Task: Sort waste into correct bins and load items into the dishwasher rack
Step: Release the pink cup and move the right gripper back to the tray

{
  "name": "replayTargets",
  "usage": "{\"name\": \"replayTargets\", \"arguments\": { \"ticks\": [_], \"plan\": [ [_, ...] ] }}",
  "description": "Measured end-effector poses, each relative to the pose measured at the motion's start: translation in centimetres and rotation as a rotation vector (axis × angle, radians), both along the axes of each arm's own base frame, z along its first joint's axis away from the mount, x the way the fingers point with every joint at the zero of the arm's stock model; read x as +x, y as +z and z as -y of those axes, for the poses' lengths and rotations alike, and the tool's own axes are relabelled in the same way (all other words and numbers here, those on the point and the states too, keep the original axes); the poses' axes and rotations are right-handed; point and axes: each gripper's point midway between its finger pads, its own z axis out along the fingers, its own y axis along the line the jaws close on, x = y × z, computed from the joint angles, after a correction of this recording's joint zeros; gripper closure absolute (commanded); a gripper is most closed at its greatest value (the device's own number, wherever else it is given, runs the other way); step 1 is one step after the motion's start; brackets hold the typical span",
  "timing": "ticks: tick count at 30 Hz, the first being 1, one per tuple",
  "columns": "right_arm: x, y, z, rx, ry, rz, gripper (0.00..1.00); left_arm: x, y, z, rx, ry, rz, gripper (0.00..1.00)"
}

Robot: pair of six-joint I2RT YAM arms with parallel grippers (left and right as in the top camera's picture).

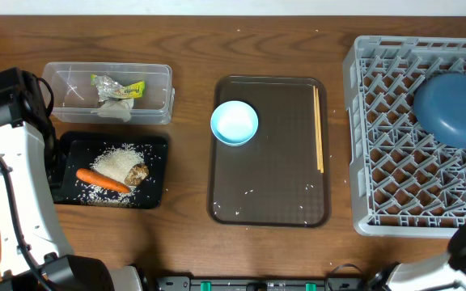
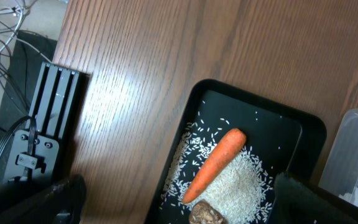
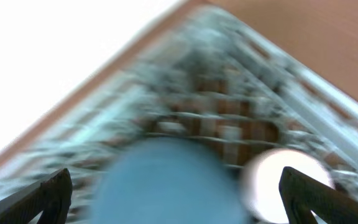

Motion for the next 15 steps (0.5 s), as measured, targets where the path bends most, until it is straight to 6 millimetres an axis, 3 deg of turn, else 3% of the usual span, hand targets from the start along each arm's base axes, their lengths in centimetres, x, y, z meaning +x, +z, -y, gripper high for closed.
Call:
{"name": "replayTargets", "arguments": {
  "ticks": [3, 6, 8, 9, 11, 15],
  "plan": [
    [1.5, 4.0, -5.3, 0.027, 0.125, 0.103, 0.01, 0.0, 0.0, 0.0, 0.000, 0.000, 0.000, 0.02],
    [2.9, 6.0, -11.3, 0.064, 0.268, 0.148, 0.01, 0.0, 0.0, 0.0, 0.000, 0.000, 0.000, 0.02],
    [3.6, 6.0, -15.4, 0.099, 0.359, 0.141, 0.01, 0.0, 0.0, 0.0, 0.000, 0.000, 0.000, 0.02],
    [4.3, 5.8, -18.7, 0.121, 0.433, 0.129, 0.01, 0.0, 0.0, 0.0, 0.000, 0.000, 0.000, 0.02],
    [4.7, 5.4, -22.2, 0.140, 0.511, 0.113, 0.01, 0.0, 0.0, 0.0, 0.000, 0.000, 0.000, 0.02],
    [4.0, 4.2, -30.7, 0.184, 0.698, 0.039, 0.01, 0.0, 0.0, 0.0, -0.001, 0.000, 0.000, 0.02]
  ]
}}
